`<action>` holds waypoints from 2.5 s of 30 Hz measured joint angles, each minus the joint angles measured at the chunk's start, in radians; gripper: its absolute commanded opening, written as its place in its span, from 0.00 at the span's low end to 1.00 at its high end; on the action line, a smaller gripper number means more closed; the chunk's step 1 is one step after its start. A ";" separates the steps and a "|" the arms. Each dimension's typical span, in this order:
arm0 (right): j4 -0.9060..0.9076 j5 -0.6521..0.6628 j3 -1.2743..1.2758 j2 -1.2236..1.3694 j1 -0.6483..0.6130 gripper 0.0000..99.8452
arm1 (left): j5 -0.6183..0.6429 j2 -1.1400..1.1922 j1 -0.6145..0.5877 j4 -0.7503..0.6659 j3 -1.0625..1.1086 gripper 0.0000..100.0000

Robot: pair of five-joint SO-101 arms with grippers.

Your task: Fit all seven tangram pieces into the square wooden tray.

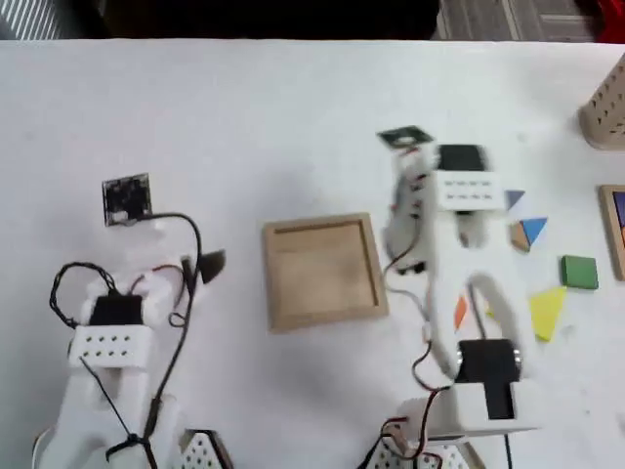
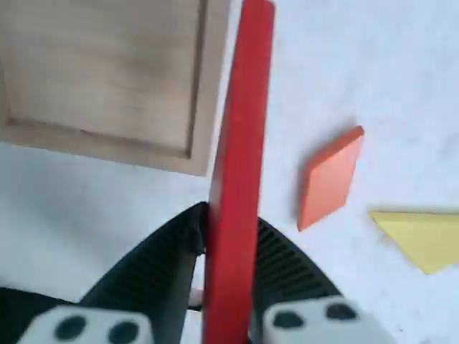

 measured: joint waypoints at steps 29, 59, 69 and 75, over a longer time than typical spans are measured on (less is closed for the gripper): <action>-0.462 -0.293 0.347 0.000 -0.376 0.24 | 0.000 0.000 -0.021 0.000 0.000 0.32; -0.448 -0.183 0.285 0.000 -0.506 0.02 | 0.000 0.000 -0.089 0.000 -0.002 0.32; -0.738 -0.173 0.287 0.080 -0.428 0.02 | 0.000 0.000 -0.112 0.000 -0.002 0.32; -0.756 -0.114 0.281 0.147 -0.408 0.02 | 0.000 0.000 -0.112 0.000 -0.002 0.32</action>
